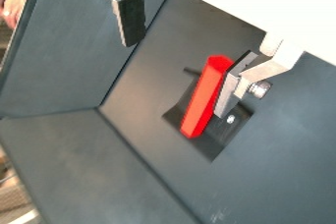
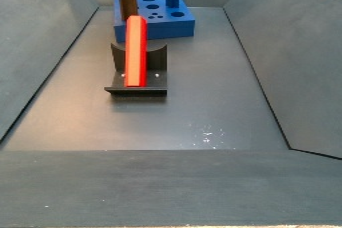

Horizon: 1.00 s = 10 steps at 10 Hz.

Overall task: Pick up the hexagon object. Move up. Place the hexagon object on the fixture. Regrasp the hexagon object. Move to above the board. Insert the hexagon object.
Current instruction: Regrasp the hexagon object.

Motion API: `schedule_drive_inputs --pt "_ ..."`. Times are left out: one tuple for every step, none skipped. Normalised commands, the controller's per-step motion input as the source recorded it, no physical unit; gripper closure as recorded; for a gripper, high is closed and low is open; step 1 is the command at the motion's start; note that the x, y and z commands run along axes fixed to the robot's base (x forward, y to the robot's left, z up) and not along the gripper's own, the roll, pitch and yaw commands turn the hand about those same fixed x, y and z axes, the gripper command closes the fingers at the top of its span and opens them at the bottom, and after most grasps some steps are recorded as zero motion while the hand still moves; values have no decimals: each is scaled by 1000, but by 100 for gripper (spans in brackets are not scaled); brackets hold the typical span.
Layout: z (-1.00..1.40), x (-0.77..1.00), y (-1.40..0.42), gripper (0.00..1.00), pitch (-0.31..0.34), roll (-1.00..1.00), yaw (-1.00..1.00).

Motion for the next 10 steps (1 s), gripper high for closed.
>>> schedule_drive_inputs --pt "-7 142 -50 0 127 380 225" --pt "-2 143 -40 0 109 293 226" --pt "-3 130 -39 0 63 205 225" --pt "-10 109 -47 0 39 190 215" --pt "-1000 36 46 0 28 196 128" --pt "-1000 36 48 0 20 194 117" --pt "-1000 46 42 0 -10 168 103" --pt "-1000 50 36 0 -27 129 98" --pt "-1000 58 32 0 -44 100 86" --pt "-1000 69 30 0 -62 77 68"
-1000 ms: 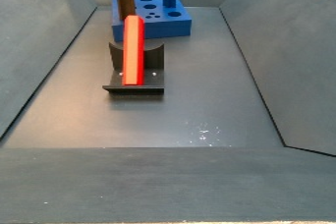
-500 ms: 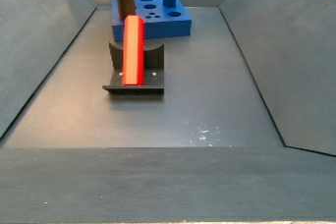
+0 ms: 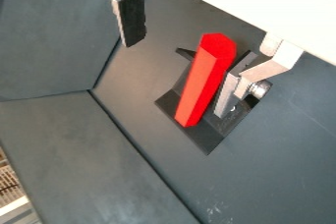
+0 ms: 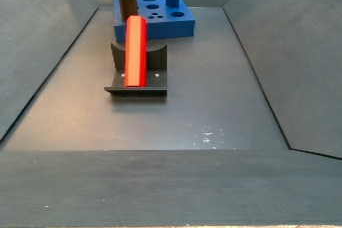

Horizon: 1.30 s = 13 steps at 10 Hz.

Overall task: Pick up the hexagon object. Move up. Place the hexagon object on the fixture. Regrasp the hexagon object. Move to above the board. Insert the hexagon object.
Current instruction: Regrasp the hexagon object, then move to above the board.

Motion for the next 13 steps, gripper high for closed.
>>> schedule_drive_inputs --pt "-1000 75 26 0 -68 72 53" --pt "-1000 80 20 0 -69 73 37" --pt "-1000 90 18 0 -66 69 20" --pt "-1000 94 15 0 -55 66 9" --pt "-1000 100 11 0 -50 66 5" --pt "-854 92 2 0 -34 73 -3" --pt "-722 85 -2 0 -20 70 -4" --pt "-551 79 -3 0 -4 72 0" --pt "-428 80 -5 0 1 72 8" --pt "-273 74 -6 0 4 78 18" --pt "-196 75 -8 0 5 80 25" --pt "0 0 0 100 0 0 0" --pt "1000 -8 -21 100 359 -44 -138"
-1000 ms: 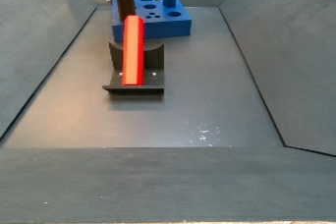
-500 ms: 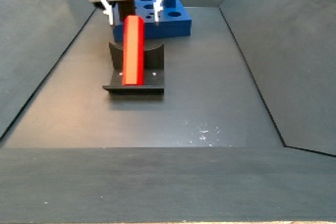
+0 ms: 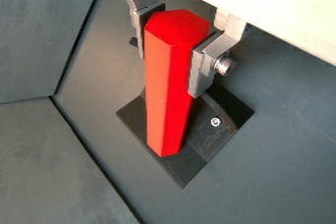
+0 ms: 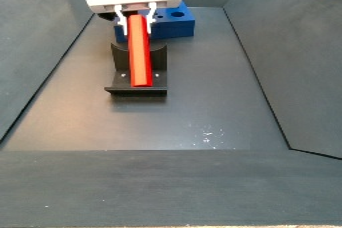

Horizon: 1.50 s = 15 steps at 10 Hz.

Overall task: Pick up the hexagon object. Move up. Place the hexagon object on the fixture. Regrasp the hexagon object. Move to above the board. Insert the hexagon object.
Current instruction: Move to above the board.

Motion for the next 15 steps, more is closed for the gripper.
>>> schedule_drive_inputs --pt "1000 -8 -22 100 359 -50 -120" --pt "1000 -9 -20 100 349 -71 0" --pt "1000 -9 -18 100 342 -80 57" --pt "1000 -5 -20 100 298 -75 150" --pt "1000 -1 -20 100 251 -57 206" --pt "1000 4 -21 100 208 -44 230" --pt "1000 7 -21 100 175 -37 236" --pt "1000 10 -22 100 113 -25 233" --pt "1000 13 -23 100 57 -20 216" --pt "1000 15 -23 100 28 -17 187" --pt "1000 16 -23 100 10 -19 166" --pt "1000 19 -23 100 -2 -24 124" --pt "1000 18 -22 100 -1 -25 93" --pt "1000 20 -22 100 6 -28 61" --pt "1000 19 -22 100 14 -30 49"
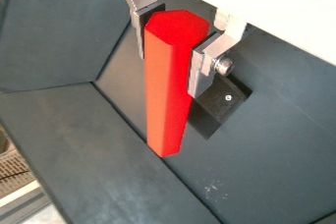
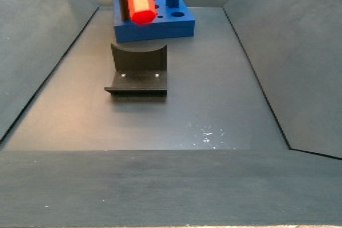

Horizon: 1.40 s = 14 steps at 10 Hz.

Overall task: Pick up the hexagon object. Move up. Place the hexagon object on the fixture. Regrasp the hexagon object. Move to above the board. Insert the hexagon object.
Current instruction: Move to above the board.

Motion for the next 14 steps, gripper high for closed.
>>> schedule_drive_inputs --pt "1000 18 -22 100 43 -36 26" --pt "1000 19 -20 100 53 -41 23" --pt "989 17 -20 100 81 -45 22" --pt "861 17 -18 100 101 -49 26" --pt "691 20 -18 100 123 -55 42" --pt "605 22 -16 100 131 -59 51" --pt "432 21 -16 100 146 -59 68" --pt "304 25 -18 100 145 -60 84" --pt "172 21 -19 100 144 -61 98" --pt "52 -600 -1000 100 -116 -1000 -24" --pt "57 -605 -1000 100 -131 -1000 -21" --pt "65 -646 -1000 100 -152 -1000 -23" --pt "38 -681 -1000 100 -169 -1000 -24" --pt "51 -691 -1000 100 -177 -1000 -28"
